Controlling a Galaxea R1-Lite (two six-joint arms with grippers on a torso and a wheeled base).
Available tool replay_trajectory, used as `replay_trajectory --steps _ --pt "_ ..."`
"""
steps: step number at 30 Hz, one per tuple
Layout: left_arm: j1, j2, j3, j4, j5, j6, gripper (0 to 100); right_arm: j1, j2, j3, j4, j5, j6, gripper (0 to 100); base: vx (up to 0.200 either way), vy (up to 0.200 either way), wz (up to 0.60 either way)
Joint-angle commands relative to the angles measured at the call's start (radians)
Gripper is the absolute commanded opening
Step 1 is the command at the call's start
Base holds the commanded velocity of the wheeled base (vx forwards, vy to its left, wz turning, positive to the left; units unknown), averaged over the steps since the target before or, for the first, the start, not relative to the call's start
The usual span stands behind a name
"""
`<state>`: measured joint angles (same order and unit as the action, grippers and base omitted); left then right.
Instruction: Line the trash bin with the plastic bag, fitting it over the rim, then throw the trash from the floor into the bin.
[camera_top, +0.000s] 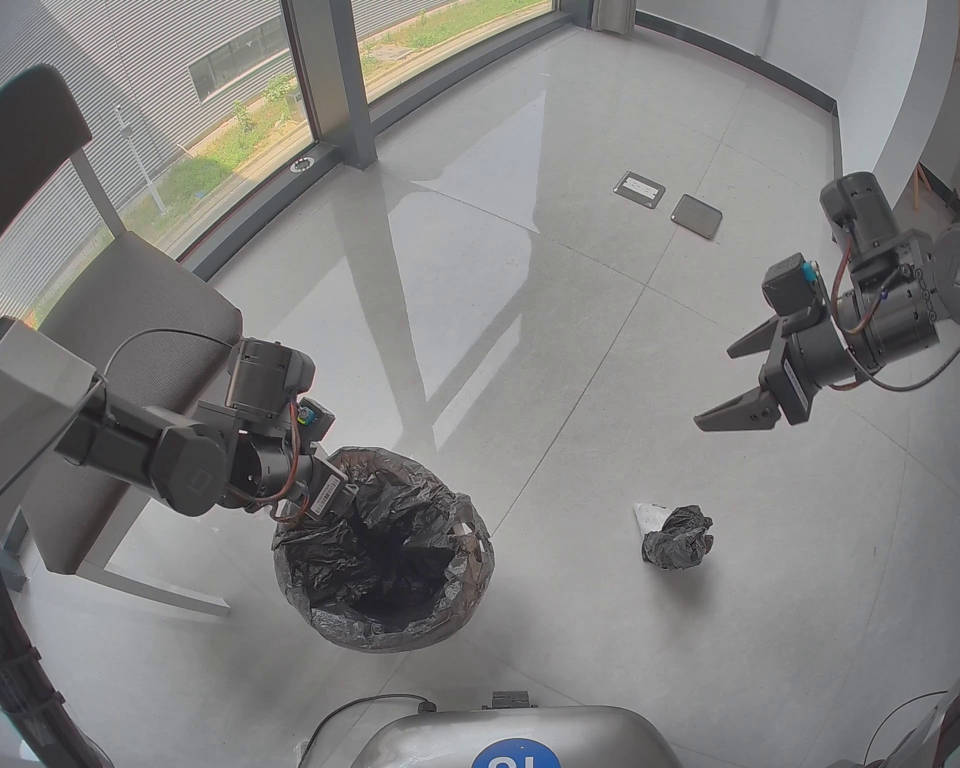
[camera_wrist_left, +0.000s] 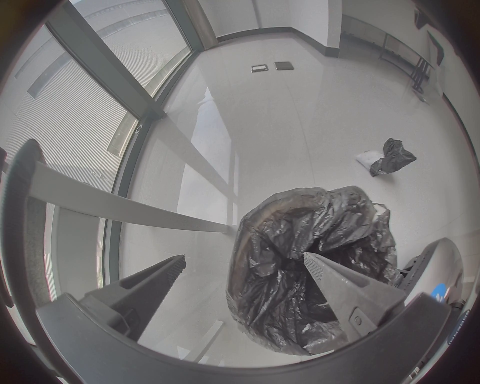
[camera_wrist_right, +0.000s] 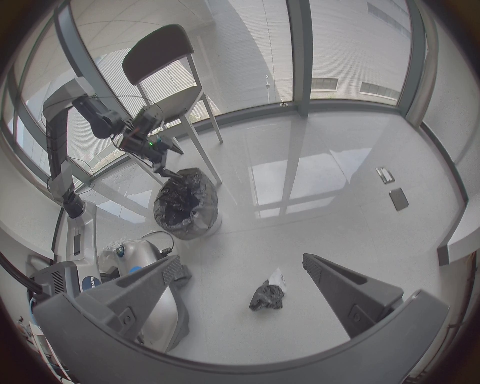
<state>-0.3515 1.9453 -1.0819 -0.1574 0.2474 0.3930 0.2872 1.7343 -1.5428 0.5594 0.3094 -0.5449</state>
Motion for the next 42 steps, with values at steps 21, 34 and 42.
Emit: replay_trajectory --steps 21,34,42 --pt "-0.083 -0.273 0.231 -0.02 -0.089 -0.019 100 -0.18 0.146 0.49 -0.279 -0.006 0.003 100 0.0 0.0 0.0" --pt "-0.087 -0.292 0.227 -0.024 -0.085 -0.022 100 -0.203 0.41 0.435 -0.469 -0.007 0.002 100 0.0 0.0 0.0" --pt "-0.084 -0.304 0.229 -0.024 -0.08 -0.022 100 -0.224 0.564 0.239 -0.469 -0.007 -0.003 100 0.0 0.0 0.0"
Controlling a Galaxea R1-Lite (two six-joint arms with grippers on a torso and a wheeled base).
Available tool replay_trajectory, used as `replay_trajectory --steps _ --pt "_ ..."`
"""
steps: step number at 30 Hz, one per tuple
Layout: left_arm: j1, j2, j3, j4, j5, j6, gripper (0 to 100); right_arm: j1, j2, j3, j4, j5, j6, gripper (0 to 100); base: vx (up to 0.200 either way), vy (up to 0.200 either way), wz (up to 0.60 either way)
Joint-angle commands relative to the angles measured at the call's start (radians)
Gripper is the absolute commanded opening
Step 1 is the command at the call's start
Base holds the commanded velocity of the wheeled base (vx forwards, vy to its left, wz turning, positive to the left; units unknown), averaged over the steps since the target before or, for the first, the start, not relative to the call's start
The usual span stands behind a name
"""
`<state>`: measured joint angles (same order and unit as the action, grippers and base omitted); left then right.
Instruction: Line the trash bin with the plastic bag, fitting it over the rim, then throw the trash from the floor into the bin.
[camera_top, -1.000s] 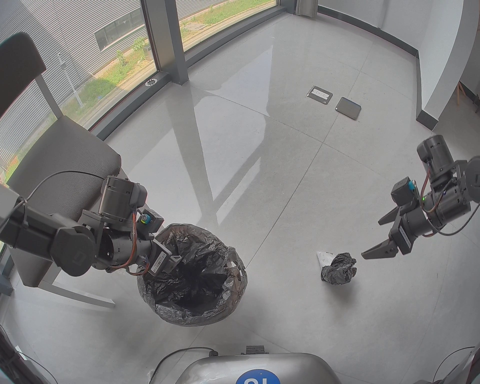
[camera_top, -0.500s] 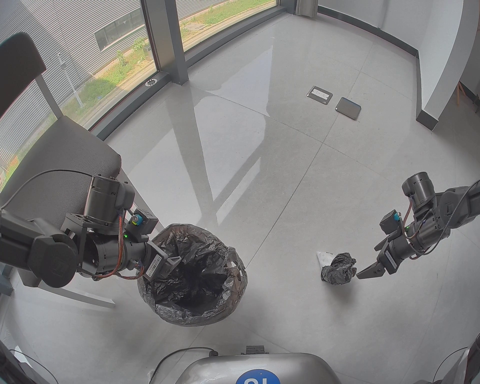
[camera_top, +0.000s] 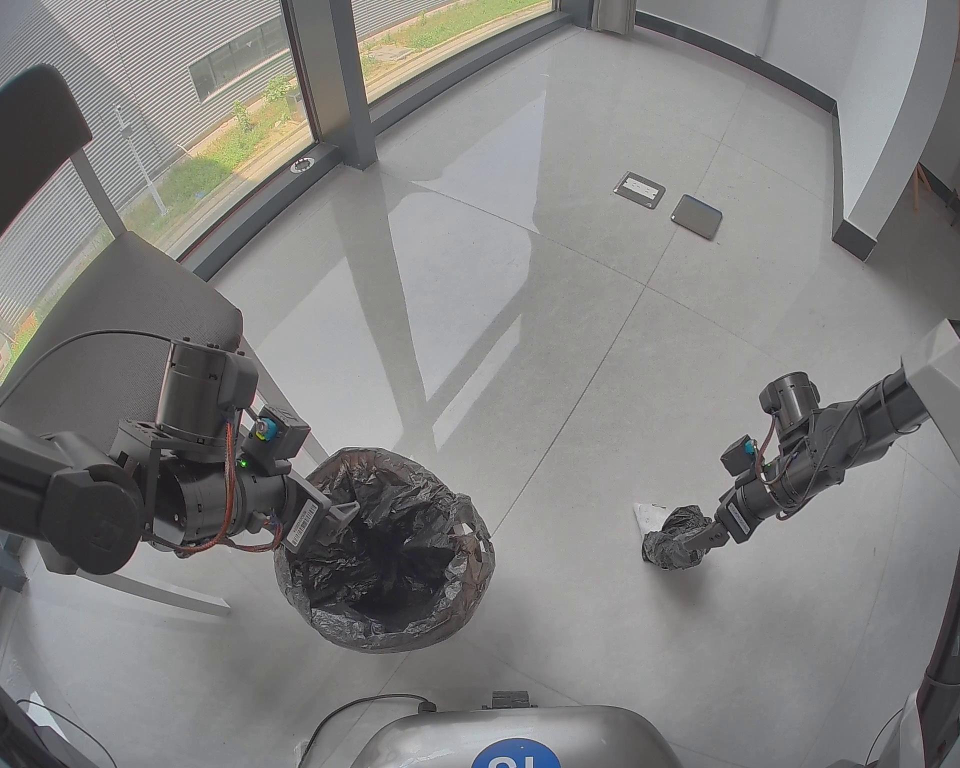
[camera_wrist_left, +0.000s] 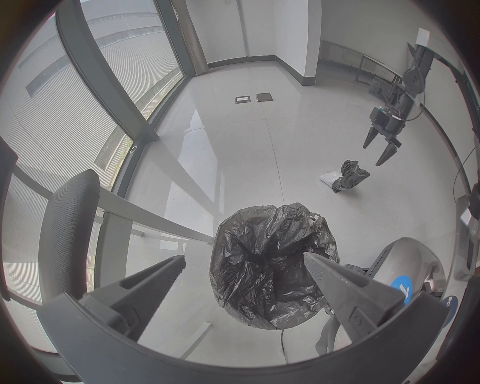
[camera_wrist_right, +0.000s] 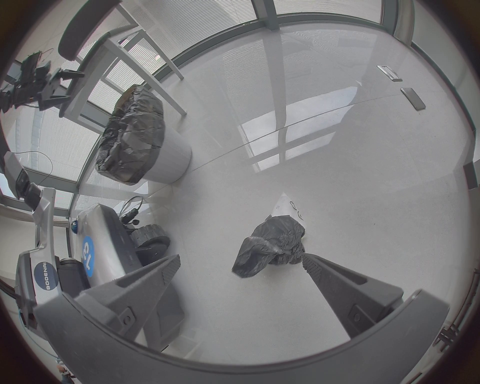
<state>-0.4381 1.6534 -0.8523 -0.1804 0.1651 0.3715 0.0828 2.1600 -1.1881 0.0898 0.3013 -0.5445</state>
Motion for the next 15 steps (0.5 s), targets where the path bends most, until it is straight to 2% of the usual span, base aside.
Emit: replay_trajectory --steps 1,15 --pt "0.002 -0.014 -0.002 -0.001 0.002 0.0 100 -0.024 0.153 -0.139 0.004 0.001 -0.003 100 0.0 0.0 0.0" --pt "0.016 -0.011 0.01 -0.019 -0.001 0.001 100 -0.047 0.287 -0.265 0.03 0.004 -0.014 100 0.0 0.0 0.0"
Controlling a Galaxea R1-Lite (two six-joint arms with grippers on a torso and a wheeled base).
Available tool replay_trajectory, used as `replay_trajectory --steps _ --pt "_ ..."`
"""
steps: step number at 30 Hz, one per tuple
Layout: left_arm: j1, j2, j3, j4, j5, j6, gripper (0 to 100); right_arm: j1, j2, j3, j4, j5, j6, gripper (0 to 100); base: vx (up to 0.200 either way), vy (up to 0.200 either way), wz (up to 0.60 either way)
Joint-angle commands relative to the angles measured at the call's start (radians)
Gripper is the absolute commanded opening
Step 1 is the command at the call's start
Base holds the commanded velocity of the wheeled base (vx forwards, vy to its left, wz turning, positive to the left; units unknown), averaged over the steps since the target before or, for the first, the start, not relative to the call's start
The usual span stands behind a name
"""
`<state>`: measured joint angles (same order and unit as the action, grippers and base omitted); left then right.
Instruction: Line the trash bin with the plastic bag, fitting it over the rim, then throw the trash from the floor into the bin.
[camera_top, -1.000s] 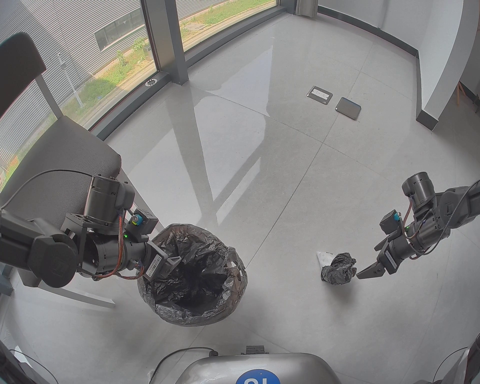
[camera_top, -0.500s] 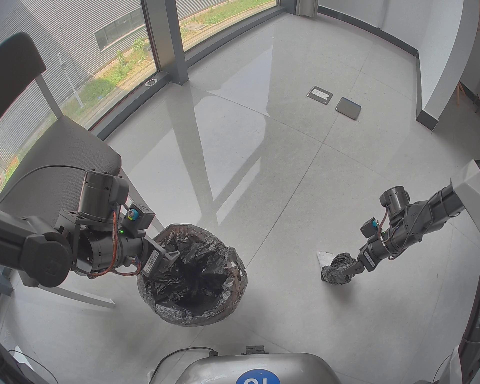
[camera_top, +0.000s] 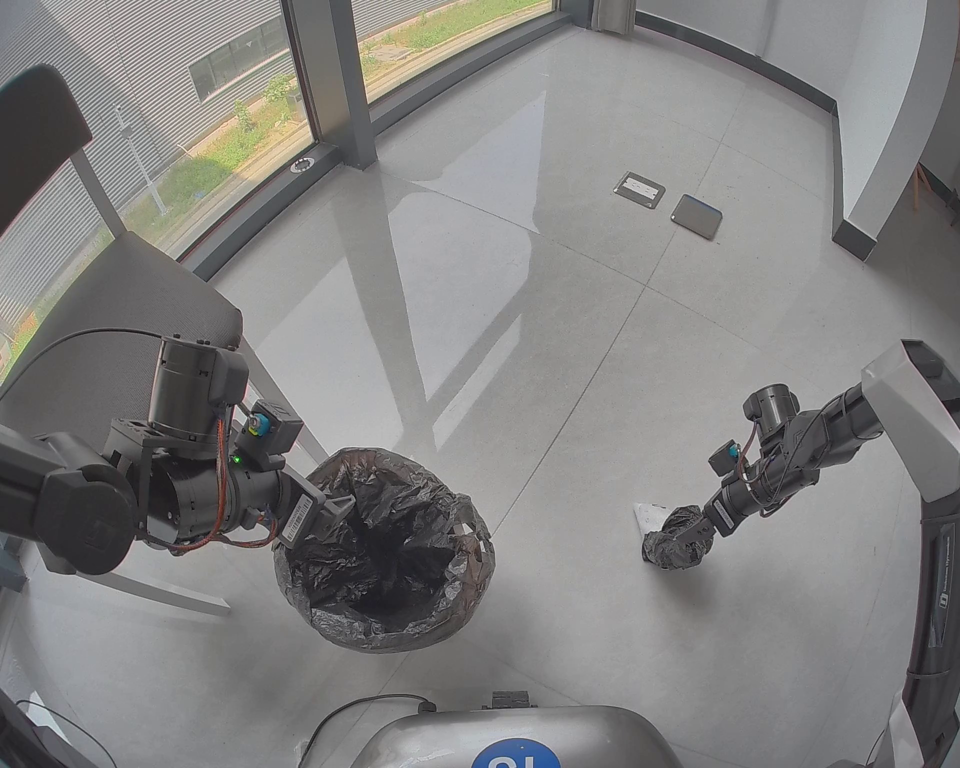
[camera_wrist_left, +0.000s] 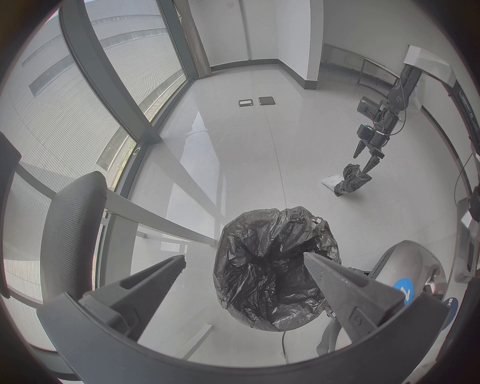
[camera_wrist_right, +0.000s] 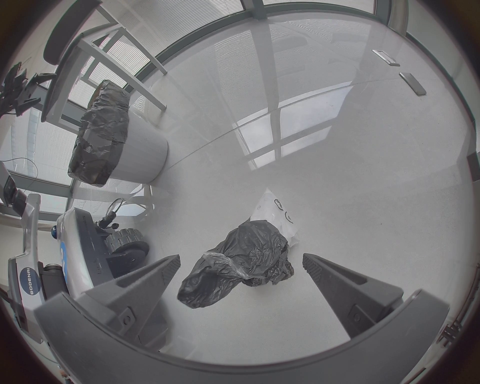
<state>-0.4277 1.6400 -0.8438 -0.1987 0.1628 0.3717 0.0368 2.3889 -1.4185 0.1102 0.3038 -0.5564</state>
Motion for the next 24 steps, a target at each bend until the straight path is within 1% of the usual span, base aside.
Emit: replay_trajectory --steps 1,11,17,23,24 --pt "0.006 0.004 0.002 -0.001 0.0 0.001 100 -0.002 0.067 -0.04 0.011 0.001 -0.002 100 0.0 0.0 0.0" --pt "0.006 0.023 0.0 -0.002 -0.002 0.0 100 -0.002 0.128 -0.077 0.013 0.001 -0.004 100 0.0 0.0 0.0" --pt "0.007 0.029 -0.003 -0.002 -0.002 0.0 100 -0.002 0.177 -0.134 0.026 0.003 -0.004 100 0.0 0.0 0.0" --pt "0.007 0.031 -0.006 -0.002 0.0 -0.019 100 -0.005 0.197 -0.154 0.026 0.003 -0.002 100 0.0 0.0 0.0" --pt "0.006 0.032 -0.006 -0.002 0.0 -0.019 100 -0.005 0.197 -0.155 0.026 0.003 -0.002 0 0.0 0.0 0.0"
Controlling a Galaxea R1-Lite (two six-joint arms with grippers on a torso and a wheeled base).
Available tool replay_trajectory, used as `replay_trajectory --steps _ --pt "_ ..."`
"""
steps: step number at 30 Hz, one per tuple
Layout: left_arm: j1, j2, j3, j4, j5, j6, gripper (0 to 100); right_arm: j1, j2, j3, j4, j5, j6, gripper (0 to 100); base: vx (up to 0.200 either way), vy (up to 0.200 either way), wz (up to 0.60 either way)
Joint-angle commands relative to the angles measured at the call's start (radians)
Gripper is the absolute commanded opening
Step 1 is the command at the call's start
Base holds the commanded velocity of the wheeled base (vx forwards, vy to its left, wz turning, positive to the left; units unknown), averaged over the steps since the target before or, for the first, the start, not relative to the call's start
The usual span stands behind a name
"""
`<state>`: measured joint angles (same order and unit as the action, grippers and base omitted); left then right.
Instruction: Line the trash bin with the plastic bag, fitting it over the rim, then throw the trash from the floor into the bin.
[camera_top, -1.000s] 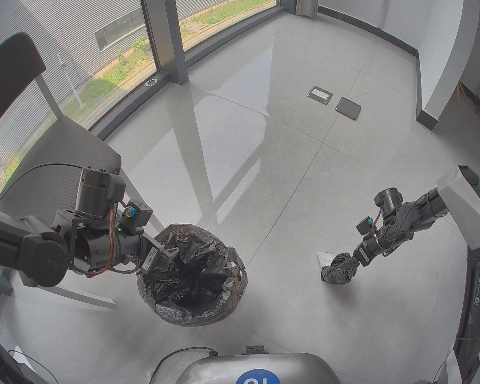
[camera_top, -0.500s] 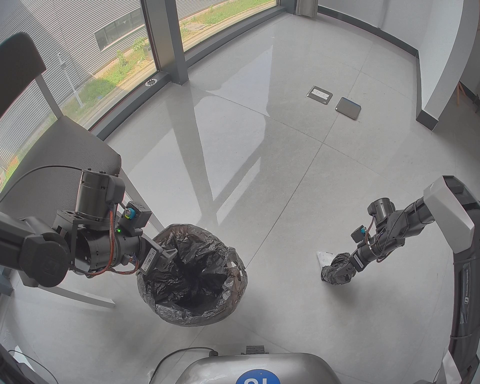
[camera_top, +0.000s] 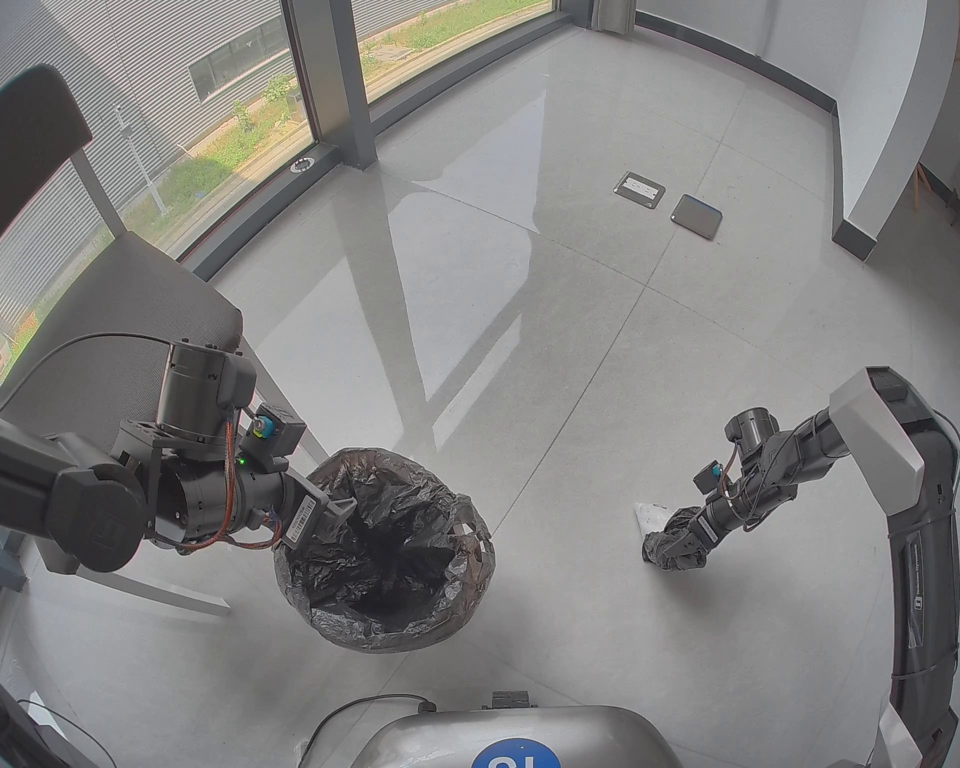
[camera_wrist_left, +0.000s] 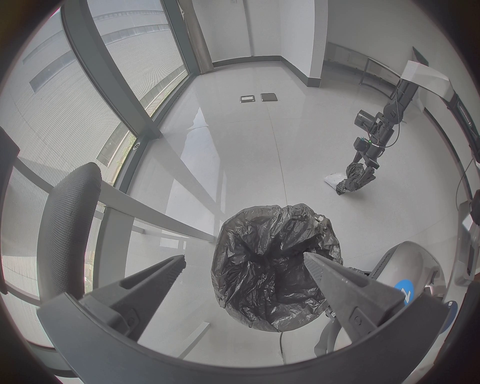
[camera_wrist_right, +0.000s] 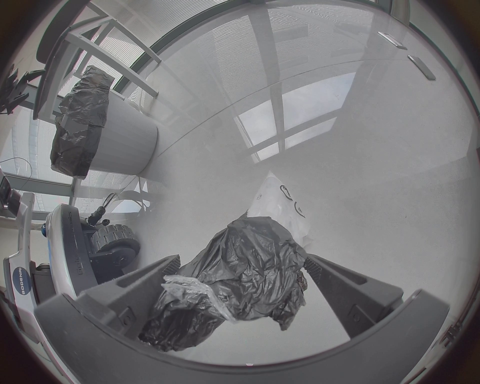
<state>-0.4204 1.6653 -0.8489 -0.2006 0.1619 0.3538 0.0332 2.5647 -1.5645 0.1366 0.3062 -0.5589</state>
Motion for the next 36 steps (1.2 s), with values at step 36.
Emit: replay_trajectory --steps 36 --pt "0.106 0.099 0.05 0.0 0.077 0.068 100 0.315 -0.469 0.046 -0.057 0.037 0.008 0 0.0 0.0 0.0"
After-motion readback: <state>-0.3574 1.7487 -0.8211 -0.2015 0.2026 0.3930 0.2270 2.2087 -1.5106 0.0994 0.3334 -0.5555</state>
